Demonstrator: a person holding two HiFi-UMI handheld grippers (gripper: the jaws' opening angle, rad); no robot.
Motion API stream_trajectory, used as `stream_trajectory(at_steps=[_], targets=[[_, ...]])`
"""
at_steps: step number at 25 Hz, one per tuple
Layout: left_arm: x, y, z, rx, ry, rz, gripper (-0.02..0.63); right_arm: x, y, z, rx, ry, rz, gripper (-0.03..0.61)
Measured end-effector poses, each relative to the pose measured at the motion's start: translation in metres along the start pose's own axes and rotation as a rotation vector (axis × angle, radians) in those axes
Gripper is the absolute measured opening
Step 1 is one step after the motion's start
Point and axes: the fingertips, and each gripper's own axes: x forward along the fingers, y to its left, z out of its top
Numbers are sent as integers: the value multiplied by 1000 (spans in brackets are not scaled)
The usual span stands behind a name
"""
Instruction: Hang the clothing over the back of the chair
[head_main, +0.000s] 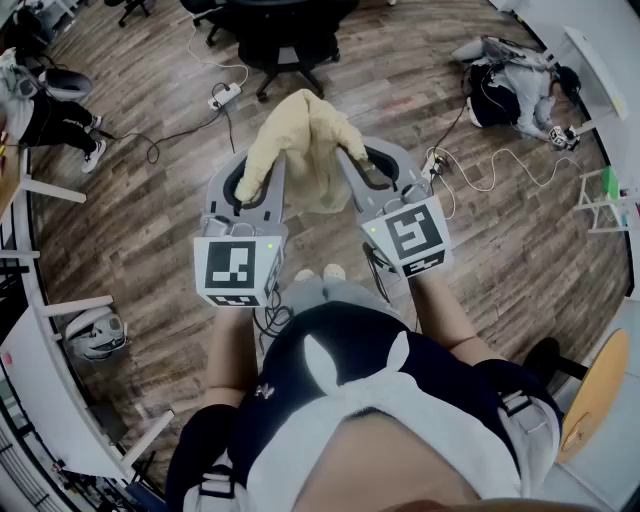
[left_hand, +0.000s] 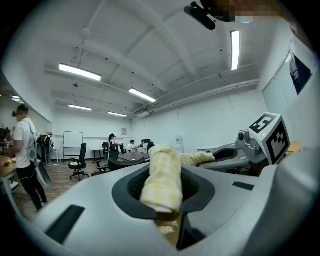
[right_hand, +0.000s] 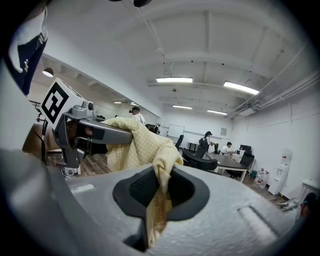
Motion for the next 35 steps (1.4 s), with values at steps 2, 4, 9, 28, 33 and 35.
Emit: stream_trajectory(at_steps=[2,4,9,28,33,35], targets=[[6,-3,-1,-6,3,2,80,-1,-6,-4,8,-2,-1,29],[10,-6,-2,-7,5,6,80,-3,-10,-8,12,-1,1,29],[12,-17,-12,-20,18,26,80,-13,-17,-23,19,4,23,29],[82,10,-37,-32,60,35,80,40,-67,-53,26,32,55,29],[117,43,-35,-37,62,31,80,78,-91,-49,23,39,49,29],[130,56,-34,-36,60,31,80,95,-99,-47,24,38,45,29]])
